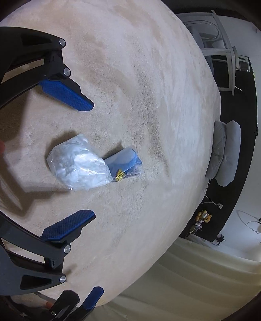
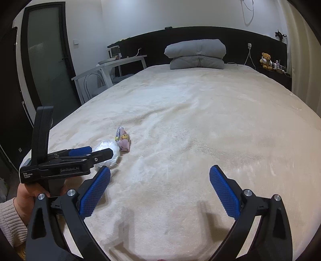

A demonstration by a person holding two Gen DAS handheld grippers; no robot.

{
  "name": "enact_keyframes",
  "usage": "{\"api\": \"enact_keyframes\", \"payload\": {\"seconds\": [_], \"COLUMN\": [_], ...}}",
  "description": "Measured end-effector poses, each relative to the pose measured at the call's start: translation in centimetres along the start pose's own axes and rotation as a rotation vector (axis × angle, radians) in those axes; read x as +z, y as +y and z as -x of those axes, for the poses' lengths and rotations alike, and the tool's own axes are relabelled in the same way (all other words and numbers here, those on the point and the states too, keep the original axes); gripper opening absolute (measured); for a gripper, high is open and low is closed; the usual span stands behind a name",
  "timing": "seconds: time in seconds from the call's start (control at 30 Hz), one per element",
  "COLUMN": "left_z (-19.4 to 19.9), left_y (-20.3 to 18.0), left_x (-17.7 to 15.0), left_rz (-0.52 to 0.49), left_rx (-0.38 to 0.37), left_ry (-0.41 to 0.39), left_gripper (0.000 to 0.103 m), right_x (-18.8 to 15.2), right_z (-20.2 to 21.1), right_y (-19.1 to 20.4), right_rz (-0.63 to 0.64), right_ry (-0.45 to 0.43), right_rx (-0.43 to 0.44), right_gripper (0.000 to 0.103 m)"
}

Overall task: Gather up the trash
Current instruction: 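Raise both tools back over the tissue ball and wrapper on the bed, then grasp the white tissue ball with the left tool while the right tool grasps the blue wrapper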

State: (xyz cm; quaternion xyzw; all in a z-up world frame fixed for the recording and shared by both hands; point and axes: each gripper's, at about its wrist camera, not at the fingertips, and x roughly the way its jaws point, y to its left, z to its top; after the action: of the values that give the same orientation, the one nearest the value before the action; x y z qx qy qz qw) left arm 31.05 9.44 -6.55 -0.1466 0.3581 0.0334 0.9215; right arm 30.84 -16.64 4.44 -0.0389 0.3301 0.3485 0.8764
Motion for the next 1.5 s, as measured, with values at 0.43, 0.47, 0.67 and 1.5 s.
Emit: {"api": "enact_keyframes", "payload": {"seconds": [0.43, 0.47, 0.67, 1.5], "left_z": [-1.4, -1.3, 0.4, 6.7], "left_y": [-0.6, -0.6, -0.8, 6.4], "left_x": [-0.1, -0.1, -0.2, -1.1], "left_rz": [-0.037, -0.033, -0.038, 0.036], "left_rx": [0.05, 0.046, 0.037, 0.092], "left_ry": [0.04, 0.039, 0.009, -0.067], "left_gripper": [0.049, 0.049, 0.049, 0.049], "right_x": [0.1, 0.1, 0.2, 2.2], "right_z": [-1.0, -1.0, -1.3, -9.4], "right_y": [-0.8, -0.8, -0.8, 6.8], "right_rz": [0.002, 0.002, -0.02, 0.048], "right_ry": [0.016, 0.016, 0.02, 0.029], "right_rx": [-0.028, -0.031, -0.035, -0.061], "right_gripper": [0.098, 0.098, 0.098, 0.098]}}
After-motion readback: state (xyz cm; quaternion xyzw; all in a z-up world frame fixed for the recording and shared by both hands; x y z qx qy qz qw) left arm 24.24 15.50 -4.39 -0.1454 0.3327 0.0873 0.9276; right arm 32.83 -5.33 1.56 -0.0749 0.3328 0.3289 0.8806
